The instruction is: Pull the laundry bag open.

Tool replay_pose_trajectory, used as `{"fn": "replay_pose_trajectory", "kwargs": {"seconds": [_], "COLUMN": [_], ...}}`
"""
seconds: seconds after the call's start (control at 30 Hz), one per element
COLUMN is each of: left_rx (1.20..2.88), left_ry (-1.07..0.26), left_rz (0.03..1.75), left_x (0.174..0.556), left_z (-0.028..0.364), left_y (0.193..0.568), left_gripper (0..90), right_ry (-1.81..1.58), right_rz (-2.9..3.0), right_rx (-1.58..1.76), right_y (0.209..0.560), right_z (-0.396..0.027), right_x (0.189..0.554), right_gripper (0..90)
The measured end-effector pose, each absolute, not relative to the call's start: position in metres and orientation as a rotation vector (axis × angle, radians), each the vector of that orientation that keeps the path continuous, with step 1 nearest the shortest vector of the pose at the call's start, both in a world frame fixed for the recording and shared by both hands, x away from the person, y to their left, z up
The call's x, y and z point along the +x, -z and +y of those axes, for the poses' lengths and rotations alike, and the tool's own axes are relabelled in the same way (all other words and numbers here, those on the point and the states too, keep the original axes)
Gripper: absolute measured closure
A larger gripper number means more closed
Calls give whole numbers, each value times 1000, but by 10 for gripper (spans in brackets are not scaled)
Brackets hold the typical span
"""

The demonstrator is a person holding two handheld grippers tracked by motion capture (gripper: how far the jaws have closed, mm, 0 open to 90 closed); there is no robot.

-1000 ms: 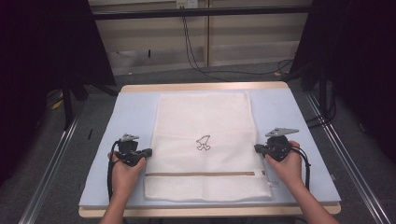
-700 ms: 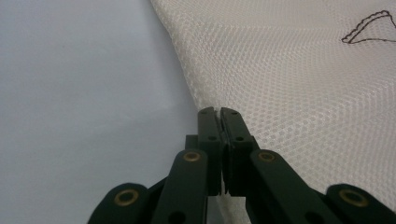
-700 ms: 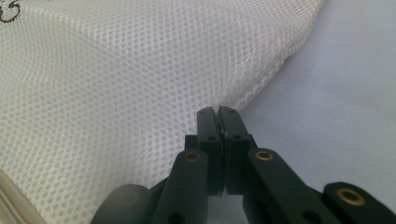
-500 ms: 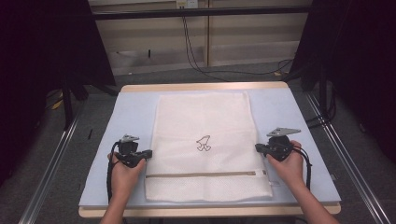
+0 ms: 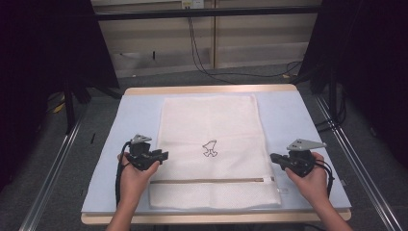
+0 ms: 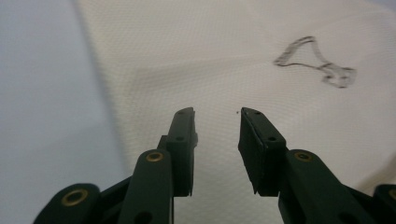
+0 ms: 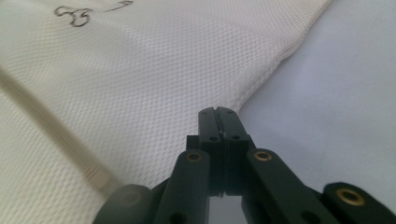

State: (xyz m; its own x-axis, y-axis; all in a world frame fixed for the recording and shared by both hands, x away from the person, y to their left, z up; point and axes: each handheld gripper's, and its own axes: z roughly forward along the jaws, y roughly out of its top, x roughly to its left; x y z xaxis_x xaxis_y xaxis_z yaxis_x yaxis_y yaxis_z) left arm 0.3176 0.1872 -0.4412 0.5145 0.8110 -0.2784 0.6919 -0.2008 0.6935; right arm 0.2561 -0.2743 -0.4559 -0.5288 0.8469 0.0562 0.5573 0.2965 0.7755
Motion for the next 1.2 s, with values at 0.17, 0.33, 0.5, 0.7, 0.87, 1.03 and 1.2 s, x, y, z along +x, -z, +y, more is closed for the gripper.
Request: {"fn": "replay_pose_trajectory", "kwargs": {"seconds": [0.17,0.33,0.5,0.7,0.87,1.03,1.2], "left_rx": [1969,2015,2039,2061,2092,2117,2154], "left_ry": [-94,12,115,180,221,282,335], "left_rz": [1152,1076,1043,997,974,957,947], "left_x": [314,309,306,301,297,295,295], "left_z": [155,119,86,52,27,6,-12], "left_y": [437,436,439,441,444,451,458], "left_gripper": [637,626,628,611,617,619,629], "right_ry": [-1094,-1111,-1101,-1103,-1100,-1110,-1085], "right_rz": [2233,2240,2253,2265,2274,2281,2306], "right_rx": [1197,1200,1154,1158,1166,1157,1154], "right_y": [459,465,469,473,474,476,474], "right_z": [-277,-278,-271,-270,-269,-265,-261], "right_x": [234,226,223,223,221,220,219], "right_gripper": [900,900,900,900,900,900,900]}}
